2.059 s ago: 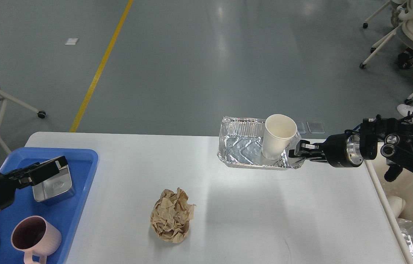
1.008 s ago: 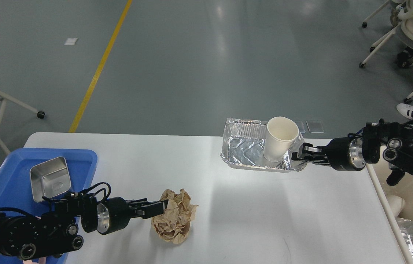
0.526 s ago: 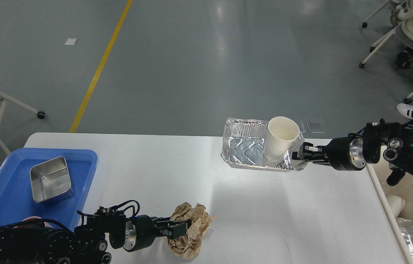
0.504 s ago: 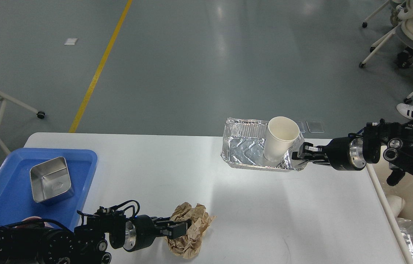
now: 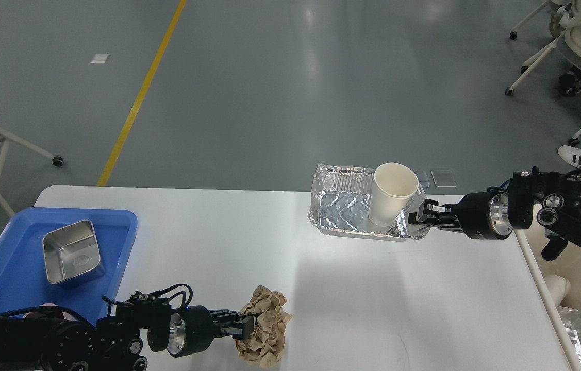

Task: Tidy desktop
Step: 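Lift the paper bag and release it into the foil tray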

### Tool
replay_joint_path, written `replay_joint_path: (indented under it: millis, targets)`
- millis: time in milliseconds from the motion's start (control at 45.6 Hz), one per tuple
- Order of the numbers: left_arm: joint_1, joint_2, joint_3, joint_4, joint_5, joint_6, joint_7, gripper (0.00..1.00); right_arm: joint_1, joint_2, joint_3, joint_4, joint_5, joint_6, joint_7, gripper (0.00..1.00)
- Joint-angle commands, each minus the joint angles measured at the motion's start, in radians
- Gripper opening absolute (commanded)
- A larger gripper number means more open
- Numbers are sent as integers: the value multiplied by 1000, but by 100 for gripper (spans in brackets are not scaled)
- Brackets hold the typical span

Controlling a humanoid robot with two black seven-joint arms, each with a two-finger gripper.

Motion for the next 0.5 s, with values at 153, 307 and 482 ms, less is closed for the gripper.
replay_joint_path:
  millis: [153,307,482]
  targets:
    - [-167,184,-44,-214,-4,-10,-18,0,0,0,-4,-1,0,-2,-2,0]
    - [-272,314,-69,-316,-4,-26,-44,0,0,2,-5,-4,0,-2,-2,0]
    - [-395,400,-75,-393,-17,-35,-59,0,0,13,-8,-4,-2,-2,-2,0]
